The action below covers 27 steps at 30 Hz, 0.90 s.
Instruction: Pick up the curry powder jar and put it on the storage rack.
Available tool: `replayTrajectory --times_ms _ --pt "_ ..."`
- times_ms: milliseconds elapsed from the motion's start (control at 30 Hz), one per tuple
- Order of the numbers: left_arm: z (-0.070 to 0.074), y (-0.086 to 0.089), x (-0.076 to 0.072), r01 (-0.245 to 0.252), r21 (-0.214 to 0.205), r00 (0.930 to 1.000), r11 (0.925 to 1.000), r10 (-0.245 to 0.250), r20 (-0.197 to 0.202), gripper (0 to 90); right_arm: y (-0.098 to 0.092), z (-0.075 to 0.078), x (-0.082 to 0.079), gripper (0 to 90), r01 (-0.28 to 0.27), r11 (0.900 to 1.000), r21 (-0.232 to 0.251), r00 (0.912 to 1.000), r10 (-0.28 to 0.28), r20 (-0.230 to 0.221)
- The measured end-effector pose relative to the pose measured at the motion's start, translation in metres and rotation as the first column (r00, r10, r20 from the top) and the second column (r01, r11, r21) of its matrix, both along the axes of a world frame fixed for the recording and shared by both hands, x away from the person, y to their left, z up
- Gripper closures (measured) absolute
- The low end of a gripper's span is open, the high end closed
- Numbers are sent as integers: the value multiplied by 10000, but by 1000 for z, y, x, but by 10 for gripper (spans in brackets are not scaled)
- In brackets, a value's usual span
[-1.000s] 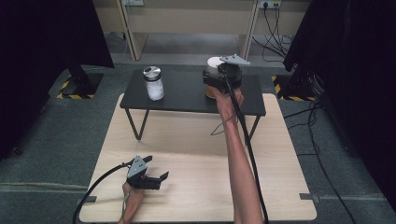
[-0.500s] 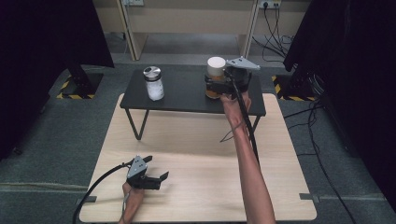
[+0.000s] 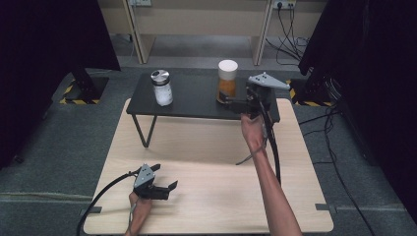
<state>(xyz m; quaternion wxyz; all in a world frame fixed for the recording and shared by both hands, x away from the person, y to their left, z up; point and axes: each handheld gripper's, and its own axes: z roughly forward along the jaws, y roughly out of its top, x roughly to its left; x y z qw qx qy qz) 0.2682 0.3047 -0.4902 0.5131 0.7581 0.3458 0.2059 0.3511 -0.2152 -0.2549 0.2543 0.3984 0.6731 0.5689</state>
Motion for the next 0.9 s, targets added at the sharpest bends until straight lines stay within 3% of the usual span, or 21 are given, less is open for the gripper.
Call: replayTrajectory --times_ms 300,367,400,433,467,500,667,700,800,833,900 --pt "0 0 0 0 8 10000 10000 0 1 19 -11 -19 -28 3 -999 9950 -22 9950 999 -23" --pt "0 0 0 -11 4 10000 10000 11 -9 19 -18 -38 -43 4 -1486 9889 59 9889 1487 -11" --pt "0 0 0 -11 4 10000 10000 11 -9 19 -18 -38 -43 4 -1486 9889 59 9889 1487 -11" --pt "0 0 0 -22 11 10000 10000 22 -5 19 -23 -54 -51 4 -1769 9842 87 9842 1768 64" --pt "0 0 0 -22 11 10000 10000 22 -5 19 -23 -54 -51 4 -1769 9842 87 9842 1768 64" --pt "0 -1 0 -21 16 10000 10000 21 1 19 -27 -67 -54 4 -1940 9808 185 9810 1939 62" --pt "0 -1 -1 -28 23 10000 10000 29 -16 17 -33 -111 -66 5 -2252 9742 159 9743 2253 -71" --pt "0 -1 -1 -28 23 10000 10000 29 -16 17 -33 -111 -66 5 -2252 9742 159 9743 2253 -71" --pt "0 -1 -1 -39 26 10000 10000 39 -26 17 -42 -141 -71 5 -2482 9679 383 9681 2493 -259" --pt "0 -1 -1 -39 26 10000 10000 39 -26 17 -42 -141 -71 5 -2482 9679 383 9681 2493 -259" --pt "0 -1 -1 -35 34 10000 10000 35 -7 17 -46 -160 -77 4 -2496 9674 416 9671 2513 -400"
